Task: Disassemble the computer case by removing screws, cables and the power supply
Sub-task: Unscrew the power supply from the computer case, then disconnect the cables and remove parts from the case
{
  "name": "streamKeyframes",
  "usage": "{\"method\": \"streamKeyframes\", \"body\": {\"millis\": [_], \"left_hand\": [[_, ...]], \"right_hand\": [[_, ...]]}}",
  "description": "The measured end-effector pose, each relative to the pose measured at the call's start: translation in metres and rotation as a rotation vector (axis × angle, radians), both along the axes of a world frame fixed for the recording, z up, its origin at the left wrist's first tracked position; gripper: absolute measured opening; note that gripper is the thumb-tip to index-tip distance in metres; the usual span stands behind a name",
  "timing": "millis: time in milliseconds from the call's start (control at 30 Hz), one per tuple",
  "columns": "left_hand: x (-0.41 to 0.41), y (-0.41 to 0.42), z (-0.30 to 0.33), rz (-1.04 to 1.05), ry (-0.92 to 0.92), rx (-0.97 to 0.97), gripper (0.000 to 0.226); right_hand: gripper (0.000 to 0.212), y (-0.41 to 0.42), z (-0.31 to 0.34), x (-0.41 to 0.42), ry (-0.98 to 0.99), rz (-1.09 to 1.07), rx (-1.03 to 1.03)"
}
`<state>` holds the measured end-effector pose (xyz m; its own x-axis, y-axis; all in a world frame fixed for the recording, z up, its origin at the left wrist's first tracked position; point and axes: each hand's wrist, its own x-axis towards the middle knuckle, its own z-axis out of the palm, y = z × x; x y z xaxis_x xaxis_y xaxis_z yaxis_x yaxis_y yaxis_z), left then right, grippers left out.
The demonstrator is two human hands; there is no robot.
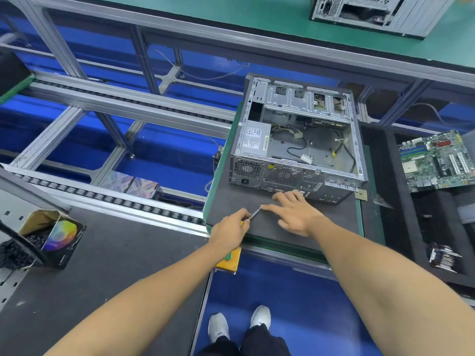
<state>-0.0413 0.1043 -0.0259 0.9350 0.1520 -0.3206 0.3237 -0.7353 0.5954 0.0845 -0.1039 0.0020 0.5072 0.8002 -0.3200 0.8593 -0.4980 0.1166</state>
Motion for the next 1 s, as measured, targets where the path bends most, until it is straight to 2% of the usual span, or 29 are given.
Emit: {"method": "streamKeyframes", "body": {"millis": [167, 467, 733, 900, 1000], "left_hand": [[-0.003, 0.0, -0.002, -0.002, -0.005, -0.013, 0.017], [-0.01, 0.009, -0.004, -0.008, -0.009, -0.032, 0.017], [-0.012, 0.013, -0.006, 0.078, -0.027, -0.068, 0.014], [-0.009, 0.012, -0.002, 0.177, -0.081, -0.05, 0.026], [-0.005, 0.014, -0.003, 0.13, -0.128, 0.04, 0.021]], "right_hand": [[0.065, 0.0, -0.008, -0.005, 0.02, -0.051, -0.003], [0.041, 0.013, -0.003, -0.006, -0.126, 0.005, 0.041], [0.042, 0.017, -0.005, -0.008, -0.092, -0.016, 0.059], [0.041, 0.019, 0.003, -0.007, -0.151, -0.001, 0.164], [0.045, 0.026, 0.013, 0.001, -0.209, 0.023, 0.319]]}}
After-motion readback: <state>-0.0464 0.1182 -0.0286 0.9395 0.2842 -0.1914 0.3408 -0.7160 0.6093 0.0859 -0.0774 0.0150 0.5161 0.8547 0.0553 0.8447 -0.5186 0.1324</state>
